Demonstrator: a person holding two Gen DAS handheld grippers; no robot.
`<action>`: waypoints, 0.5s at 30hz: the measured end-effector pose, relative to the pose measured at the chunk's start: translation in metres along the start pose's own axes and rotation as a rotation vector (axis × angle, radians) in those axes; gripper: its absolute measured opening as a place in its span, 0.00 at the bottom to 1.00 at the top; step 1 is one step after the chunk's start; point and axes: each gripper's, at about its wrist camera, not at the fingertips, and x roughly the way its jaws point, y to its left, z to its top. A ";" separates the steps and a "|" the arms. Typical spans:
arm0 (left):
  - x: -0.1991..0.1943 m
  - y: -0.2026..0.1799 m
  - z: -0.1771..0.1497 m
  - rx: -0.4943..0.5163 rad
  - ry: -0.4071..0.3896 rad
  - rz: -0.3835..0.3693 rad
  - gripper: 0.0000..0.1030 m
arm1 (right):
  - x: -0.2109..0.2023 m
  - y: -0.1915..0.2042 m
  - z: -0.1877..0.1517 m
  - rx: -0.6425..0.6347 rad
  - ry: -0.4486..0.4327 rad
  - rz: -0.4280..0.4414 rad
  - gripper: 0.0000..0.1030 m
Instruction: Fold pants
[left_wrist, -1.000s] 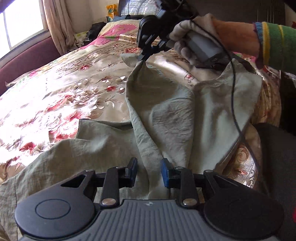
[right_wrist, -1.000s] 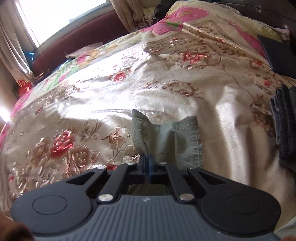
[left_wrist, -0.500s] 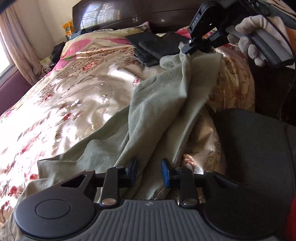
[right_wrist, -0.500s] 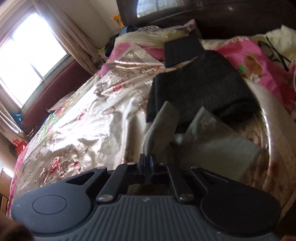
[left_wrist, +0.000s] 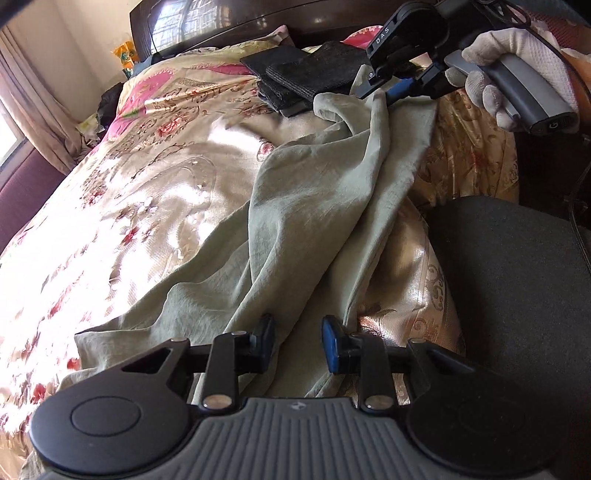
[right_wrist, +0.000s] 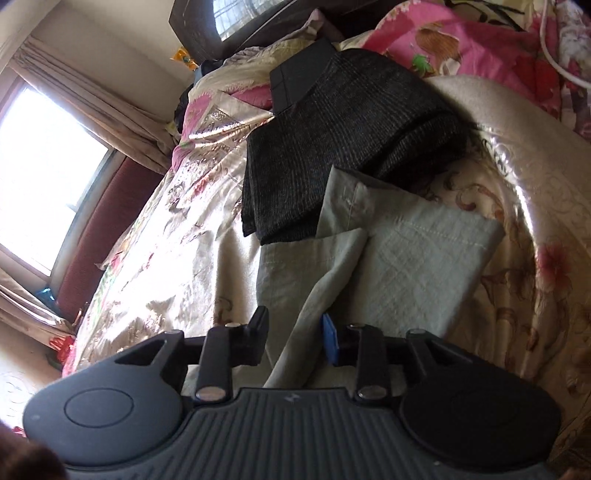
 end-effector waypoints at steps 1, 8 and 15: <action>0.001 0.001 0.001 0.004 0.002 0.000 0.41 | 0.002 0.001 0.002 0.000 0.001 0.000 0.09; -0.024 0.018 0.013 -0.001 -0.064 0.036 0.40 | -0.046 0.036 0.028 -0.020 -0.151 0.223 0.03; -0.008 0.003 0.001 0.005 -0.017 -0.030 0.40 | -0.049 -0.007 0.001 -0.036 -0.093 0.034 0.05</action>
